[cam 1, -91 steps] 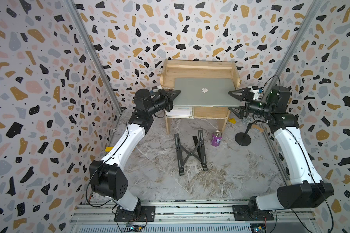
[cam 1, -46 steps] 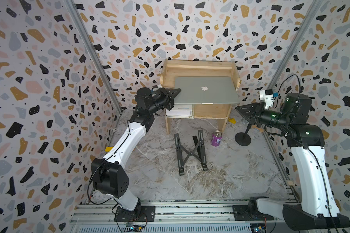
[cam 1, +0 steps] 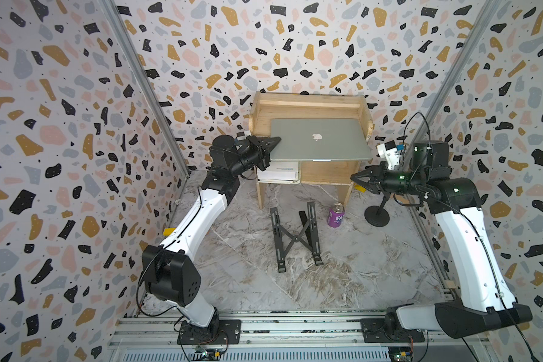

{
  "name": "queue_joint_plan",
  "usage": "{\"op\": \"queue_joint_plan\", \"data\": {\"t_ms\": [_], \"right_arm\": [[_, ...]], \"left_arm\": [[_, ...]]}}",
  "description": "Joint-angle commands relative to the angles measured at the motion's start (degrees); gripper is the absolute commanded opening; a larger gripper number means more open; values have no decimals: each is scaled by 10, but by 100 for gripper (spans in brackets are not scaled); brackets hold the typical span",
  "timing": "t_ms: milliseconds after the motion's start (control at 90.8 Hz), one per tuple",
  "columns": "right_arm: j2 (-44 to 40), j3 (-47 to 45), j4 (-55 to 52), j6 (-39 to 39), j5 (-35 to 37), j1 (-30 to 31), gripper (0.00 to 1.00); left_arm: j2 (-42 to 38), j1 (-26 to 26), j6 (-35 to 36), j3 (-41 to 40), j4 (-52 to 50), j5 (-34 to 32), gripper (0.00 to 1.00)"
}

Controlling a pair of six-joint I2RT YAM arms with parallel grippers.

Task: Close the laptop lid and set it aside
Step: Place the laptop on the shelf.

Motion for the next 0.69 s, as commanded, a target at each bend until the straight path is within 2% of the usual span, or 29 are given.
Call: {"op": "queue_joint_plan", "data": {"t_ms": [0,683], "right_arm": [[16,38,-14,-18,14,10,0],[162,191,-51,-30,3,21,0]], "left_arm": [[-4,3,-22,36,97,-23,0],[28,4,-41,68,98,-16,0]]}}
